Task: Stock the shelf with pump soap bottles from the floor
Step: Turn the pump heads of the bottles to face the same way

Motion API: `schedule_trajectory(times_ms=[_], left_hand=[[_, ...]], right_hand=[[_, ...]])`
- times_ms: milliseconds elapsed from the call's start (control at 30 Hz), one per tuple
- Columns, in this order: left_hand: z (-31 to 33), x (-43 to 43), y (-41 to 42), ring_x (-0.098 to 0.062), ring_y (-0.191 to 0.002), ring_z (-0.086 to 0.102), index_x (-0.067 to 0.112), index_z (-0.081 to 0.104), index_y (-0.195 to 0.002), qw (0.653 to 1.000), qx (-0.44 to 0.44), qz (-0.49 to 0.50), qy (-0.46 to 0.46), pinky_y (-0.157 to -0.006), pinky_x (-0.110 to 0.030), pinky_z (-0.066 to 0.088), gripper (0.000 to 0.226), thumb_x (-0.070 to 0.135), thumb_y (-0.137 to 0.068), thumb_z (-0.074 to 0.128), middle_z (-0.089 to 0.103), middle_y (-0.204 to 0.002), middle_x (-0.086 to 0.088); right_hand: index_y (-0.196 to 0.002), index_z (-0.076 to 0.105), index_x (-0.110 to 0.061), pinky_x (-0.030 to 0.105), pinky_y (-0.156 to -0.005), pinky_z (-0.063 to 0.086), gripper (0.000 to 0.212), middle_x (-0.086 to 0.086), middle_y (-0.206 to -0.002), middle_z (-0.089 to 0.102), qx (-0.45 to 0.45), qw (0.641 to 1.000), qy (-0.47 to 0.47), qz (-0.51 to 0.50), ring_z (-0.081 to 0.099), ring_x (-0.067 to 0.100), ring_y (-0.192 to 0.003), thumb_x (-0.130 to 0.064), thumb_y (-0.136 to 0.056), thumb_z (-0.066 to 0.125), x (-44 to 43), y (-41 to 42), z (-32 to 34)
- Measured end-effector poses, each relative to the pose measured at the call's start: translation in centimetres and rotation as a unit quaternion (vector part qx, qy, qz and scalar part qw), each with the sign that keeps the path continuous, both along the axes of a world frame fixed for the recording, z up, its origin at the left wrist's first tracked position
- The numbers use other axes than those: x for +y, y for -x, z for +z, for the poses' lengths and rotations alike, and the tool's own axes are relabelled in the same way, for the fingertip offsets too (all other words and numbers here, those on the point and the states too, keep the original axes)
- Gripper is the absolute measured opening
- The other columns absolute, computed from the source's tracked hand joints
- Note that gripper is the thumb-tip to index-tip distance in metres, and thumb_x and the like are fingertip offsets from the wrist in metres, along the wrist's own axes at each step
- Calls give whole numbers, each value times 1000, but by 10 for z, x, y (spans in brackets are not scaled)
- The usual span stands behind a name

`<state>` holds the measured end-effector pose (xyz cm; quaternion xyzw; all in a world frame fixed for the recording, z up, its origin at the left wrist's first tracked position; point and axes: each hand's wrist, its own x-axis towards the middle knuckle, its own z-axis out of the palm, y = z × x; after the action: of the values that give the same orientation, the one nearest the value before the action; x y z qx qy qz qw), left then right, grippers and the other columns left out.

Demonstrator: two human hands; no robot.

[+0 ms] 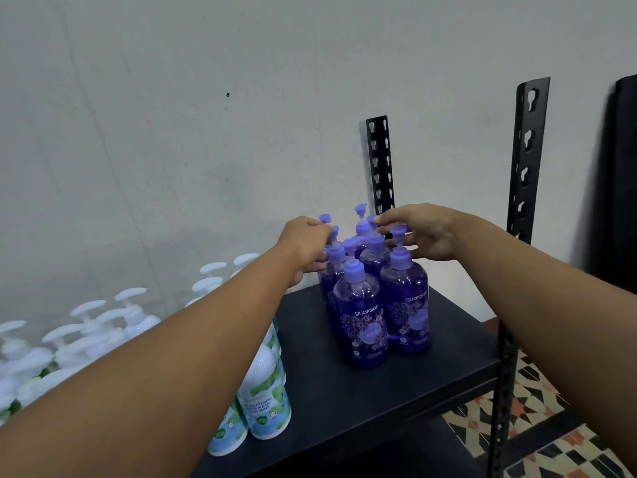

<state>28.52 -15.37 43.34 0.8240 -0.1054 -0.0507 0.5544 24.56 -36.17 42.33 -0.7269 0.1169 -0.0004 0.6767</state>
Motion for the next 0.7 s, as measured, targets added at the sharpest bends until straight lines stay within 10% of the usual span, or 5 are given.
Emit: schedule_trajectory(times_ms=[333, 700], left_hand=[[-7, -12, -3, -34, -83, 77, 1, 68, -105, 995, -25, 93, 12, -71, -46, 65, 51, 44, -81, 82, 74, -97, -14], [6, -11, 4, -26, -82, 64, 11, 63, -113, 999, 37, 6, -21, -87, -46, 59, 20, 16, -97, 52, 64, -99, -9]], right_hand=[[-126, 69, -13, 36, -78, 52, 37, 4, -106, 70, -2, 1000, 0, 1, 64, 20, -87, -24, -91, 71, 0, 1, 0], [-132, 65, -14, 41, -86, 49, 39, 10, -133, 67, 1, 1000, -14, 4, 61, 24, -98, -28, -95, 64, -11, -10, -6]])
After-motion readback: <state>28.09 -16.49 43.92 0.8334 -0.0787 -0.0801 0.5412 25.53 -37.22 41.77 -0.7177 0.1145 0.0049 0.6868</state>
